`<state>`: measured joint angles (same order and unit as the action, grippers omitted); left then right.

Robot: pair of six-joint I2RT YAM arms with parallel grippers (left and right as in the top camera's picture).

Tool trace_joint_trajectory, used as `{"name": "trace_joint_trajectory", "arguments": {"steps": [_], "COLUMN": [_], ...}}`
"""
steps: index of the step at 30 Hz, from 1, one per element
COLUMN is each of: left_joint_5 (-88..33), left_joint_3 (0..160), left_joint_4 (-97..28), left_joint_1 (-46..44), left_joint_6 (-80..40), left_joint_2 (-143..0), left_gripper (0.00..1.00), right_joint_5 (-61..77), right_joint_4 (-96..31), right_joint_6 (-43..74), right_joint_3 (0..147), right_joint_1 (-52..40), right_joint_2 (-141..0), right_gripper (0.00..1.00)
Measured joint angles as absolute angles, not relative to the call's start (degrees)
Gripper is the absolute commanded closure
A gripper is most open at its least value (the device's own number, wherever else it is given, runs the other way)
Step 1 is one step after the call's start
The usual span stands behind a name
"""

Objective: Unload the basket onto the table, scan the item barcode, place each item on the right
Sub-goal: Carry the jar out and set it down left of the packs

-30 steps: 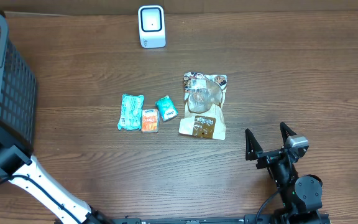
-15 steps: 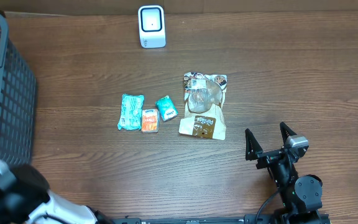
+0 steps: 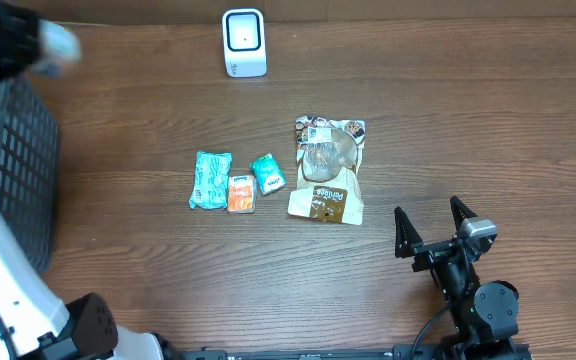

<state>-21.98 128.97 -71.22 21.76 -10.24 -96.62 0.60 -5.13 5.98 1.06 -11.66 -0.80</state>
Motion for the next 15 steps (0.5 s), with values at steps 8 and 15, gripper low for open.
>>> {"name": "trace_joint_trajectory", "arguments": {"steps": [8, 15], "left_joint_5": [-10.63, -1.98], "left_joint_3": [128.95, 128.92], "left_joint_4": [-81.45, -84.97], "left_joint_1": [9.3, 4.08], "left_joint_6": [-6.72, -5.89], "left_joint_2": [-104.05, -114.76], "left_gripper": [0.42, 0.44], "right_joint_5": [0.6, 0.6], "right_joint_4": [-5.13, -5.15], "right_joint_6": [6.0, 6.0], "right_joint_3": [1.06, 1.06], "right_joint_1": [-11.66, -11.66], "right_joint_2": [-0.8, -0.8], "right_gripper": [0.0, 0.0]}}
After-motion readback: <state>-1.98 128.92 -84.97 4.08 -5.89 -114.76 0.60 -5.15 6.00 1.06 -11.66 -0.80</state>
